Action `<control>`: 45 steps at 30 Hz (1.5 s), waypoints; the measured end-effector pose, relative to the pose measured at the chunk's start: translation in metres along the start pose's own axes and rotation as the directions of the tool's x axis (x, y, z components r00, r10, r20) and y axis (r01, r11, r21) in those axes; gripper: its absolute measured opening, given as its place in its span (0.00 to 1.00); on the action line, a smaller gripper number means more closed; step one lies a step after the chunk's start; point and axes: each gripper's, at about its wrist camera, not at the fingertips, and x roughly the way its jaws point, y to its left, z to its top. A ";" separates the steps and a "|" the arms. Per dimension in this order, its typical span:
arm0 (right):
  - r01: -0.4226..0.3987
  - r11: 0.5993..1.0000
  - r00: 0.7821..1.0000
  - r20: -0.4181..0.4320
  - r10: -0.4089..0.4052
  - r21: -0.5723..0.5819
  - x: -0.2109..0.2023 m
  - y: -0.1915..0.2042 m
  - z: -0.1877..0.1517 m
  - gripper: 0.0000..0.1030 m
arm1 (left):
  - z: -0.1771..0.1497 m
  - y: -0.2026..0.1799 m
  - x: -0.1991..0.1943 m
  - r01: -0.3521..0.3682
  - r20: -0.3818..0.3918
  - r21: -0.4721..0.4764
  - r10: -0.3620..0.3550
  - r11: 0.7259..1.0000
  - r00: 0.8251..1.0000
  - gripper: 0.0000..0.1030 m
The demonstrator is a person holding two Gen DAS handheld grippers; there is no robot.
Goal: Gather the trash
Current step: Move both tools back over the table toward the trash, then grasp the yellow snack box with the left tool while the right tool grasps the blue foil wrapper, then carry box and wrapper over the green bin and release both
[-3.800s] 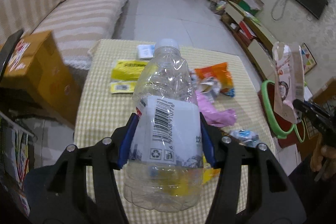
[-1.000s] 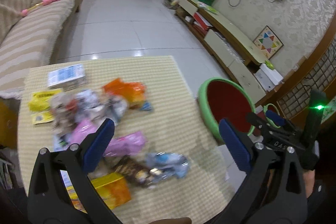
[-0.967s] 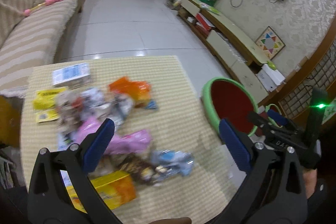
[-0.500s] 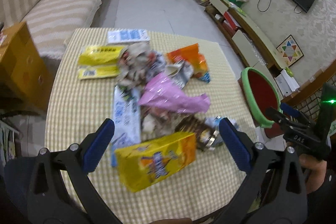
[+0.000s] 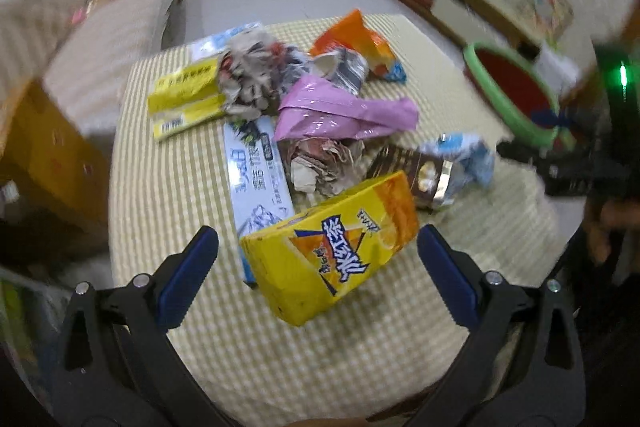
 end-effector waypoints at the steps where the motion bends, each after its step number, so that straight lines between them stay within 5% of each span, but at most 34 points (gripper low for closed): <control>1: -0.007 1.000 1.000 -0.013 0.007 -0.001 0.004 0.000 -0.001 0.93 | 0.001 -0.006 0.003 -0.015 -0.009 0.053 0.016 0.998 1.000 0.95; 11: -0.038 0.998 0.992 -0.119 0.033 -0.043 0.043 0.000 0.001 0.93 | -0.003 -0.034 0.038 -0.064 -0.077 0.322 0.094 0.944 0.993 0.95; 15: -0.095 0.994 0.983 -0.161 0.084 -0.061 0.055 -0.002 0.007 0.86 | -0.006 -0.038 0.047 -0.054 -0.095 0.363 0.095 0.930 0.991 0.94; 18: -0.153 0.988 0.973 -0.178 0.145 -0.032 0.062 -0.010 0.011 0.74 | -0.010 -0.039 0.050 -0.035 -0.109 0.369 0.080 0.929 0.991 0.83; 21: -0.196 0.981 0.956 -0.220 0.192 0.006 0.071 -0.016 0.012 0.52 | -0.012 -0.039 0.053 -0.004 -0.128 0.355 0.053 0.935 0.990 0.74; 30: -0.207 0.977 0.956 -0.225 0.191 -0.050 0.065 -0.003 0.008 0.26 | -0.014 -0.037 0.053 0.043 -0.135 0.264 -0.008 0.964 0.991 0.69; 45: -0.172 0.984 0.982 -0.092 0.167 -0.053 0.002 -0.006 -0.001 0.21 | -0.004 -0.005 0.014 0.083 -0.034 0.010 -0.082 0.997 0.996 0.60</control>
